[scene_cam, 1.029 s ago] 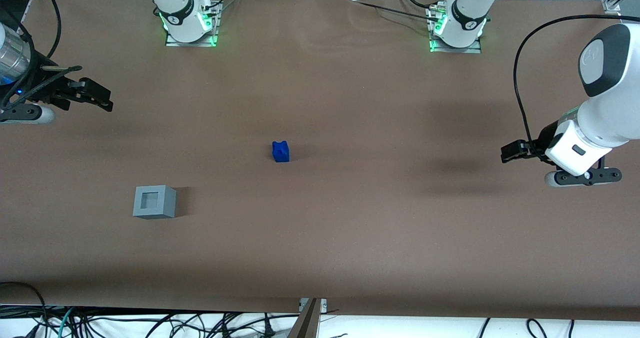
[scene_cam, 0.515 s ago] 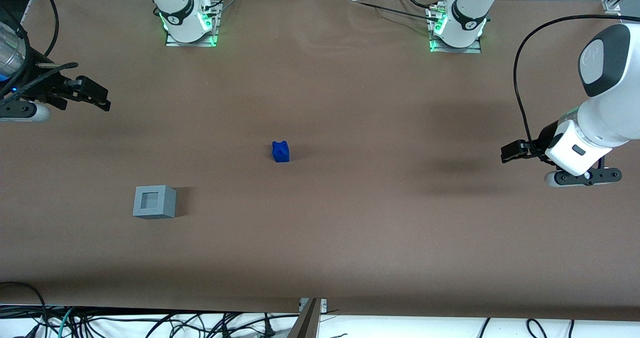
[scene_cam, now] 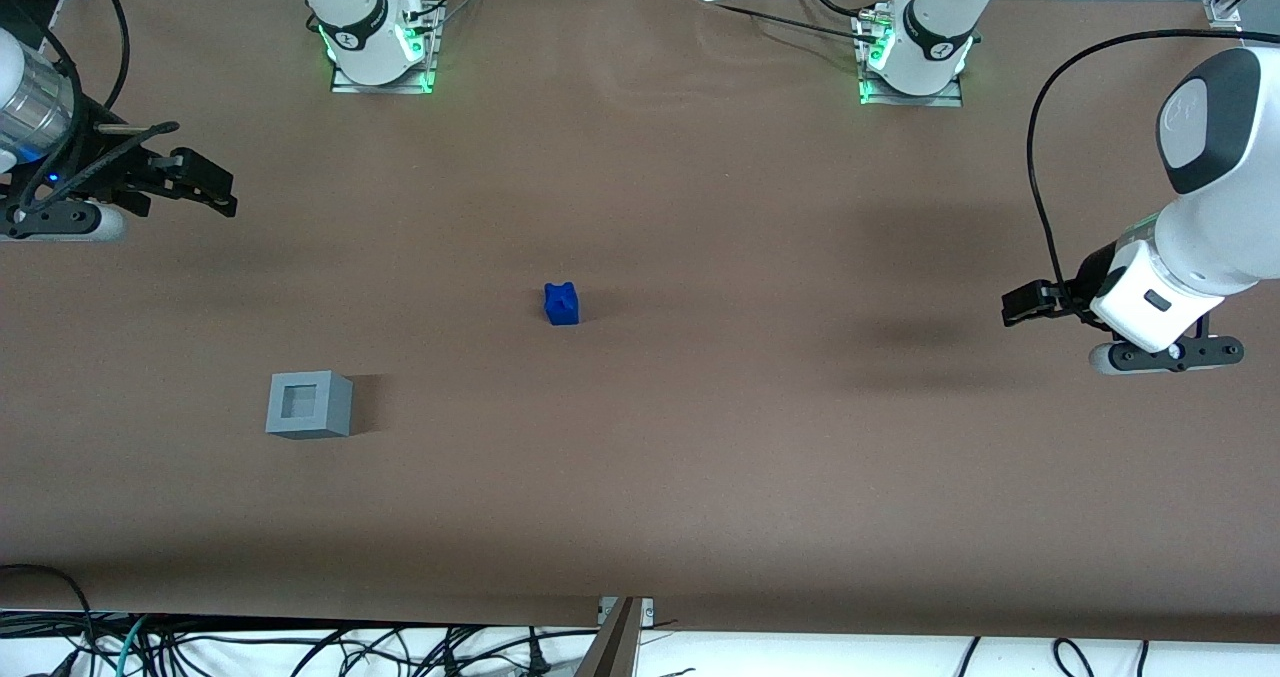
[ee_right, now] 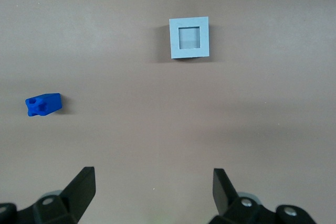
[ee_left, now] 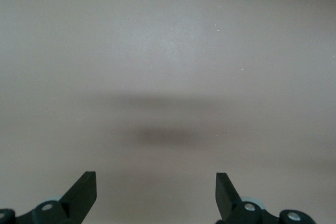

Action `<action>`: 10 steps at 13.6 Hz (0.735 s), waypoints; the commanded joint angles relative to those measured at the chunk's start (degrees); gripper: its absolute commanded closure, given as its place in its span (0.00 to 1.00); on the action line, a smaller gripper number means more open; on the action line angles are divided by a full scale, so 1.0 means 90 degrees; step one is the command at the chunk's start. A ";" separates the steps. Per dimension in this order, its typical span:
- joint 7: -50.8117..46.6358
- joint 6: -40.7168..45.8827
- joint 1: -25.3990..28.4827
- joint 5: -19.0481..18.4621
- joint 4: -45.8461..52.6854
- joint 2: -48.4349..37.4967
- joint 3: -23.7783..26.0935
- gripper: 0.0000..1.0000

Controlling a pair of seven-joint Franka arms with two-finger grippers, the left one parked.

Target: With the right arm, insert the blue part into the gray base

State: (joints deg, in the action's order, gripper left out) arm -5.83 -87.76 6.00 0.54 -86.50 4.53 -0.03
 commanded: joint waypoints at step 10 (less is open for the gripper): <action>-0.0843 -0.0297 0.0376 0.0487 -0.0164 0.0219 0.0111 0.01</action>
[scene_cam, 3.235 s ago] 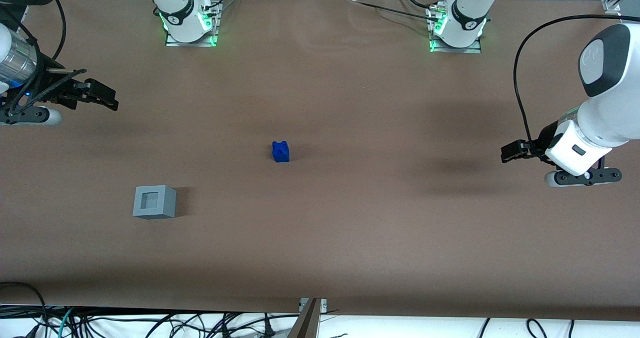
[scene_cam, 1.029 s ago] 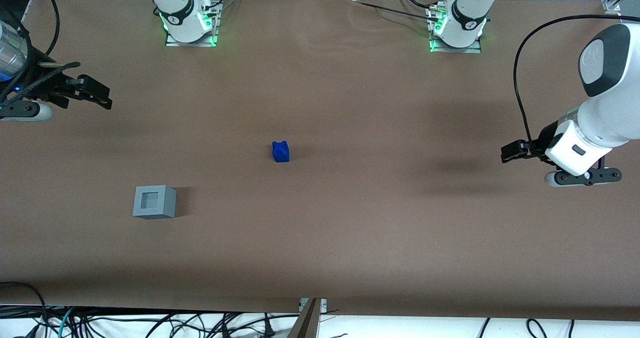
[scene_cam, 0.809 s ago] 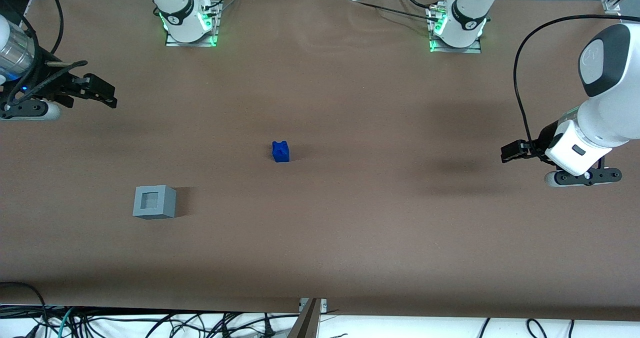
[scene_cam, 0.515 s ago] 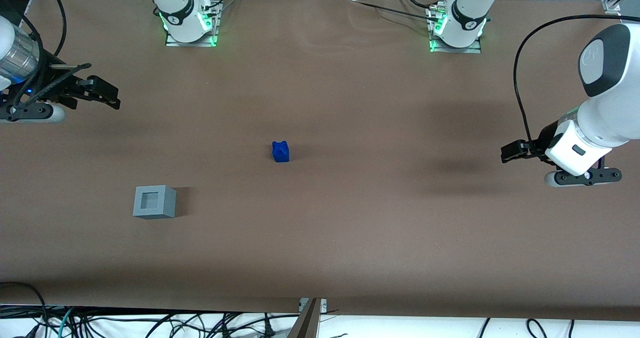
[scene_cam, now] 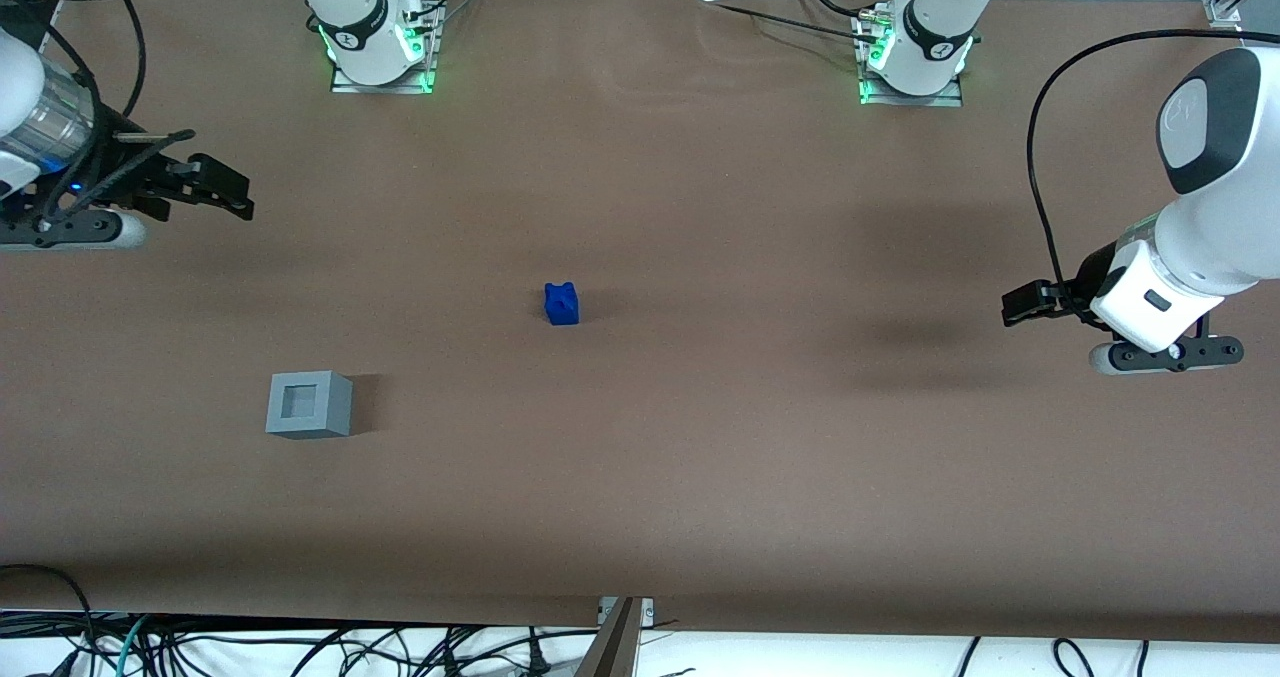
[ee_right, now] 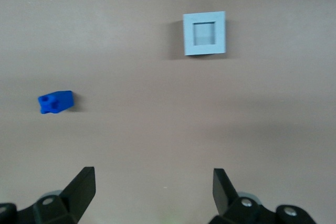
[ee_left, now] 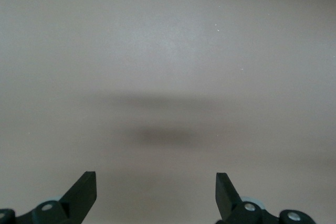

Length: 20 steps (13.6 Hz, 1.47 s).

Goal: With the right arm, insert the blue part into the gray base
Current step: 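Move the open right gripper over the blue part and lower it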

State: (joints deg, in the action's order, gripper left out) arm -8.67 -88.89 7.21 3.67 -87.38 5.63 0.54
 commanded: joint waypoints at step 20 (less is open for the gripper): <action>-0.3635 -0.5776 0.3154 -0.0466 -0.2225 0.2596 0.0087 0.03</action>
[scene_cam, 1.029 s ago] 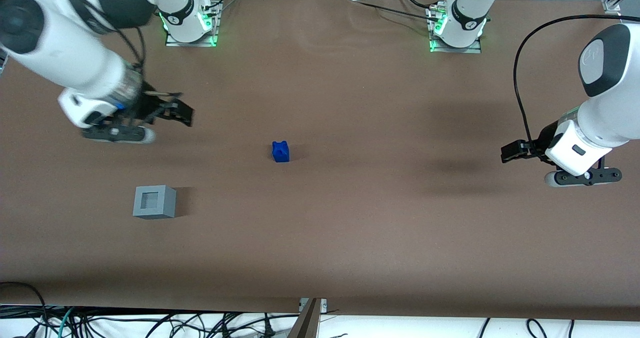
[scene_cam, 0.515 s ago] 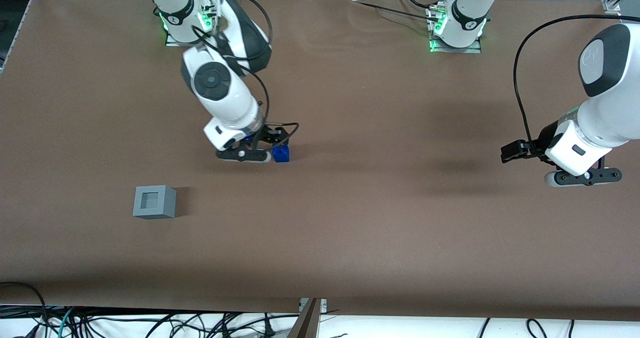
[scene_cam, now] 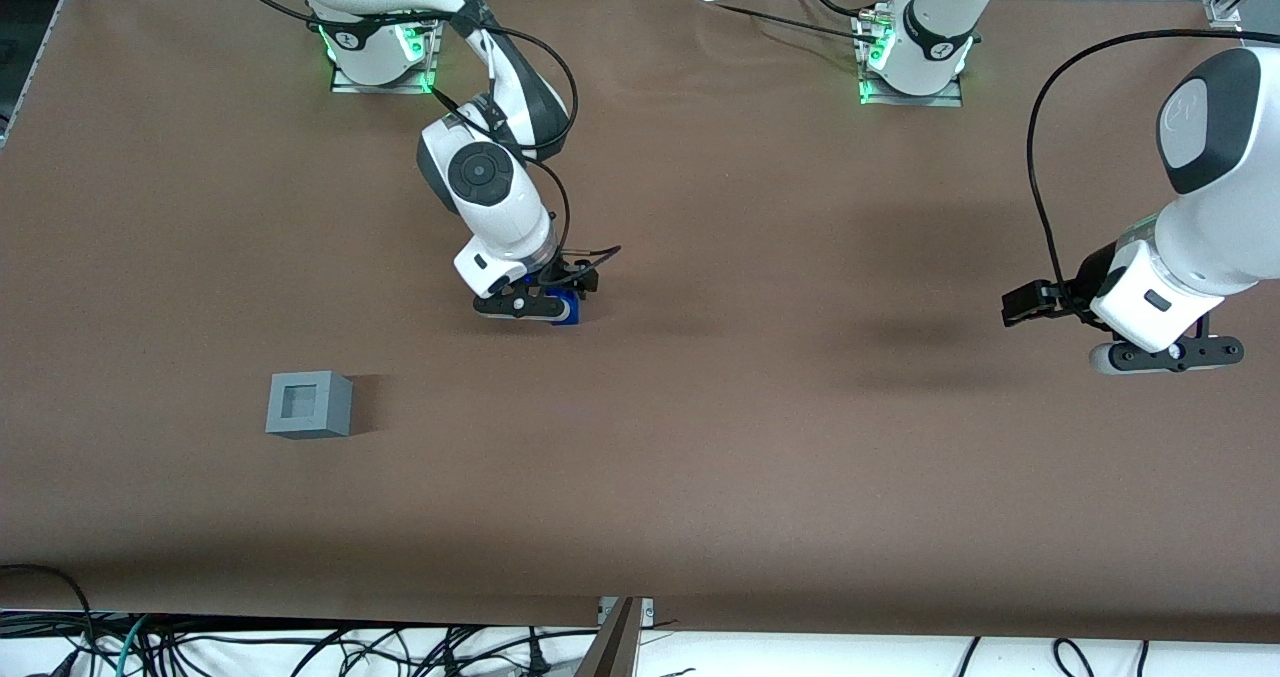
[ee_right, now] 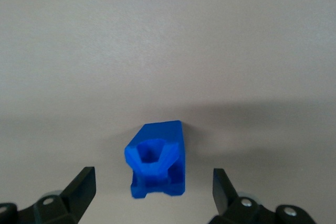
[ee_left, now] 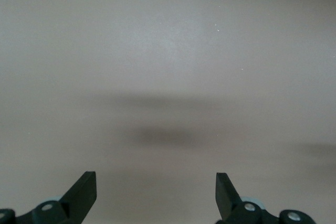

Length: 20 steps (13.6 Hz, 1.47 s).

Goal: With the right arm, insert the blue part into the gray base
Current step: 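Close the right gripper on the blue part and lift it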

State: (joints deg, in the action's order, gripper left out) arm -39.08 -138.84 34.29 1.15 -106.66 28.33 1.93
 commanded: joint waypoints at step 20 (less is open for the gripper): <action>0.4590 0.2780 -0.0674 0.0680 0.1168 -0.0658 -0.2399 0.77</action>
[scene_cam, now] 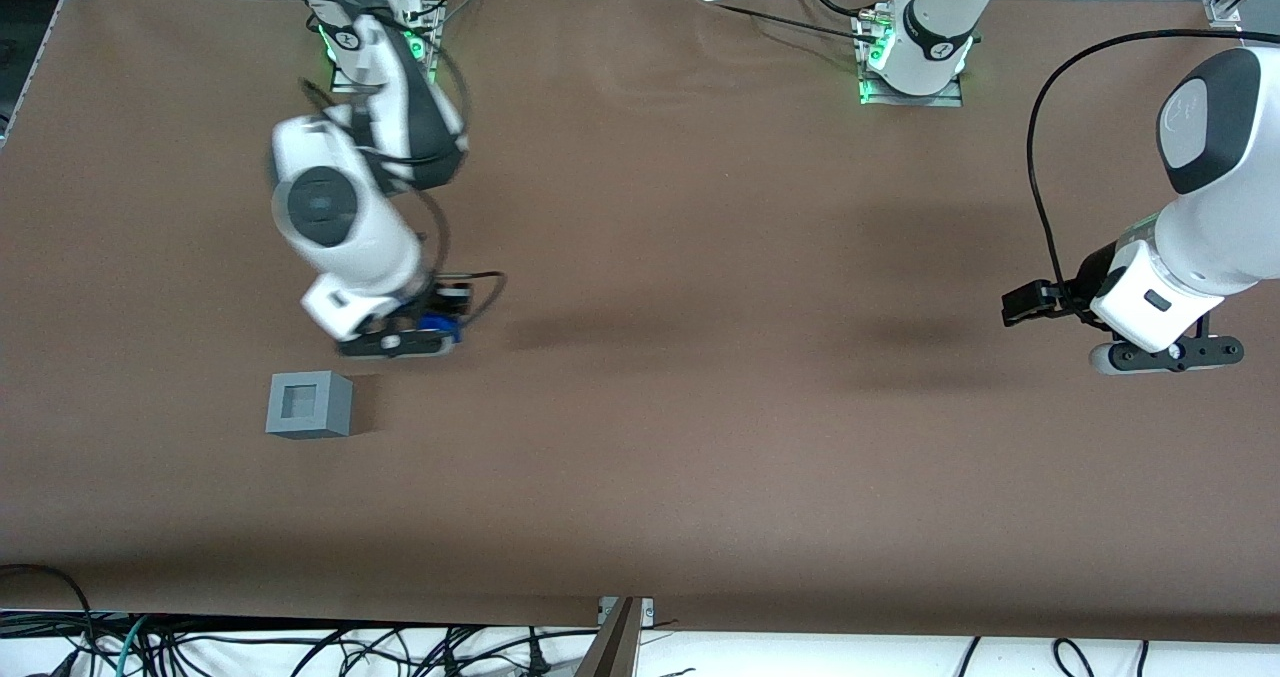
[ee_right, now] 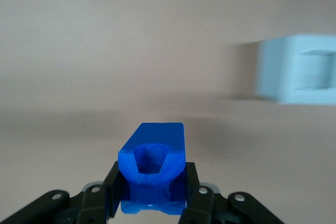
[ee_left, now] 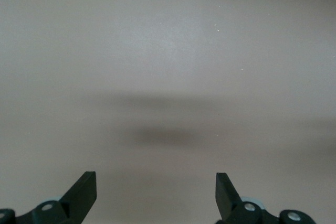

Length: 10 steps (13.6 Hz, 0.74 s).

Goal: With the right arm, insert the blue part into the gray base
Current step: 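Carry the blue part over the gray base's socket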

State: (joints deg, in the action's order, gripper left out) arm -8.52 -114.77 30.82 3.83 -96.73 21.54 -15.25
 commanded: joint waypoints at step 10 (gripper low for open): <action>0.1914 -0.0430 -0.1442 0.0737 0.0572 0.0828 -0.0600 0.77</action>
State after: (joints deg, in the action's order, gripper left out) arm 7.87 -117.42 18.34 9.15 -93.30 27.16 -20.88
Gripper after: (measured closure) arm 0.502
